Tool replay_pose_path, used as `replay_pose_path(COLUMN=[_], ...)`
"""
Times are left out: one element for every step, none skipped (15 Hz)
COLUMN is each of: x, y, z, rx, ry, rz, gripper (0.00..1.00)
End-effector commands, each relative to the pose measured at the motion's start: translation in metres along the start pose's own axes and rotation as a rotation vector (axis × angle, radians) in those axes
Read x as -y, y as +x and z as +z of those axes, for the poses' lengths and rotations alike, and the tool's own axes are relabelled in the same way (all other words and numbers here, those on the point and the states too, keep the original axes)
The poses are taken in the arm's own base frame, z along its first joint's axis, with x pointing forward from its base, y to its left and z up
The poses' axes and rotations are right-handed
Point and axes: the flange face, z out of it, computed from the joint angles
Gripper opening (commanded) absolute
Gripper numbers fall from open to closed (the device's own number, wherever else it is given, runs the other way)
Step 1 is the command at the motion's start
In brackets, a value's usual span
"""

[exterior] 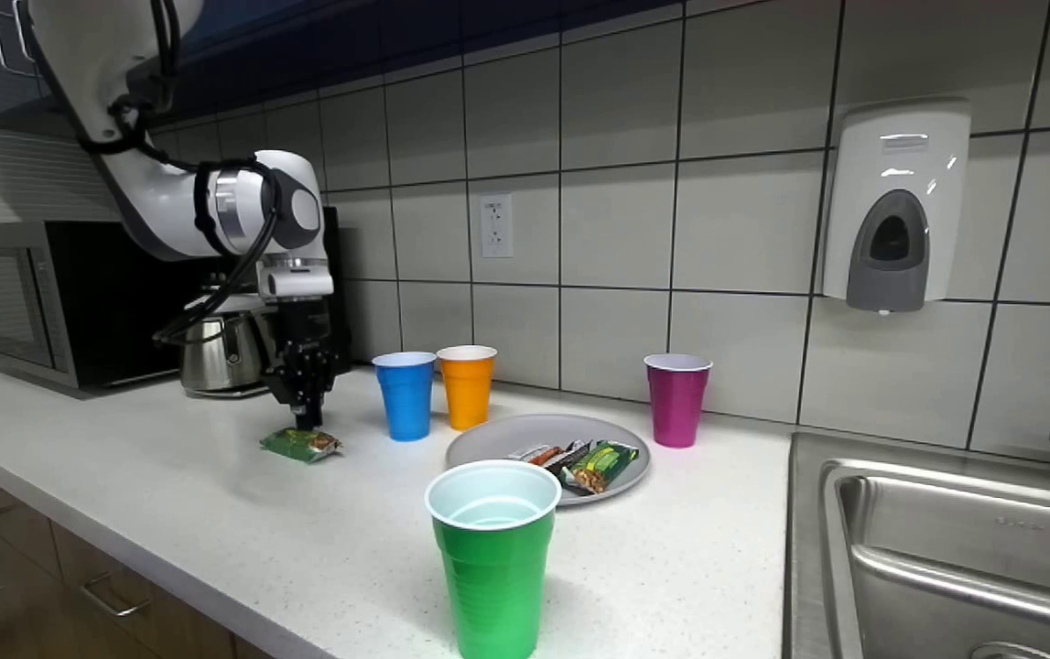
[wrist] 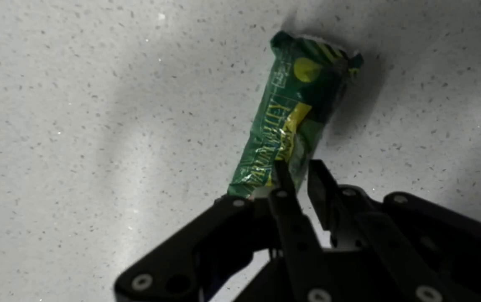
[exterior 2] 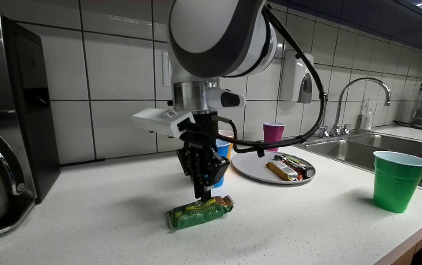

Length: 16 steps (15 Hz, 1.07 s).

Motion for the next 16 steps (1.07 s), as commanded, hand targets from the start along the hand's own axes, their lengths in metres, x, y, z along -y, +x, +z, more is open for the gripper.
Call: replay_pose_path(x=[-0.0038, -0.0040, -0.0041, -0.0043, -0.0045, -0.0048, -0.0053, -0.0057, -0.0061, -0.0064, -0.0066, -0.0066, -0.0063, -0.0062, -0.0061, -0.0059], y=[0.0015, 0.0015, 0.0016, 0.0014, 0.0012, 0.0006, -0.0001, -0.0005, -0.0009, -0.0011, -0.0012, -0.0015, -0.0016, -0.0016, -0.0018, -0.0019], z=[-0.0034, -0.0031, -0.0026, -0.0022, -0.0019, -0.0016, -0.0010, -0.0001, 0.0010, 0.0018, 0.0023, 0.0030, 0.0041, 0.0049, 0.0057, 0.0063], rx=[-0.006, -0.005, -0.004, -0.003, -0.002, -0.002, -0.001, 0.001, 0.002, 0.002, 0.001, -0.002, -0.003, -0.001, -0.002, -0.002], ry=[-0.004, -0.005, -0.006, -0.007, -0.008, -0.008, -0.009, -0.012, -0.014, -0.015, -0.016, -0.015, -0.014, -0.014, -0.013, -0.013], rz=[0.012, 0.012, 0.013, 0.013, 0.014, 0.015, 0.017, 0.018, 0.020, 0.023, 0.027, 0.035, 0.044, 0.054, 0.065, 0.076], gripper=[0.51, 0.59, 0.66, 0.74, 0.81, 0.89, 0.96, 0.99, 1.00, 1.00, 1.00, 1.00, 1.00, 1.00, 1.00, 1.00])
